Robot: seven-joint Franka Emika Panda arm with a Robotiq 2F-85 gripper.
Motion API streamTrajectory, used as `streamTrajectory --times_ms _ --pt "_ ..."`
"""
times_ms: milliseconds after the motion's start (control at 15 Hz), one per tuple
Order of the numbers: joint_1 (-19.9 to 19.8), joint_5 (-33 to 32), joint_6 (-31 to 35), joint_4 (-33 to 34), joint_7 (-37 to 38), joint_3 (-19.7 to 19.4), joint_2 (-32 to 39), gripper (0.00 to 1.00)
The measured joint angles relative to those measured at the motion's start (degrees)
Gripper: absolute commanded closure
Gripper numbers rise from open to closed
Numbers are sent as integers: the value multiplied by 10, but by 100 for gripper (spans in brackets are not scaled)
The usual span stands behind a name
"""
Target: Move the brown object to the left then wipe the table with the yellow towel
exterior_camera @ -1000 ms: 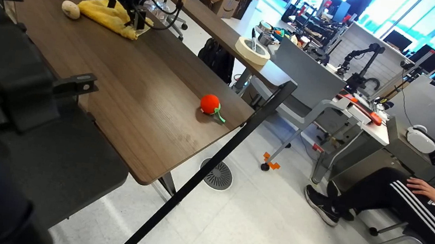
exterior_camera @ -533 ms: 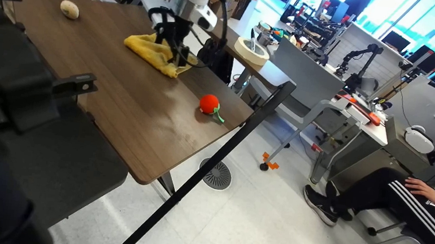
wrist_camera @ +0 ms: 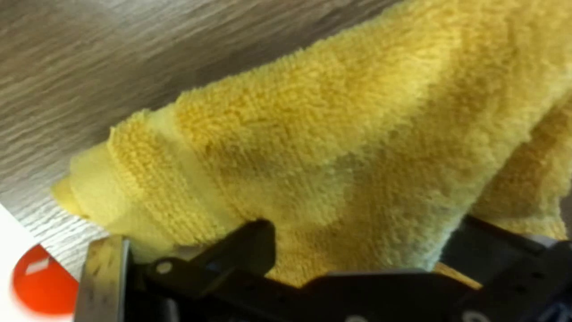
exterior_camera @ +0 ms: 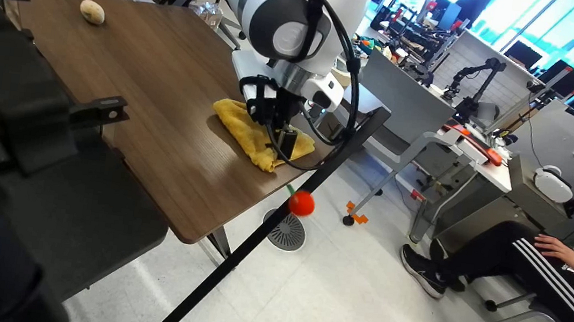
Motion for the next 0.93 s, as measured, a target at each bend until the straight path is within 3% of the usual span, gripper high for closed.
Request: streamTrajectory --times_ms 400,667,933 --pt "0 0 42 -53 -41 26 -28 0" --pt "21 -6 62 -155 -48 29 -109 0" --pt "67 -35 86 -275 -48 -3 -221 0"
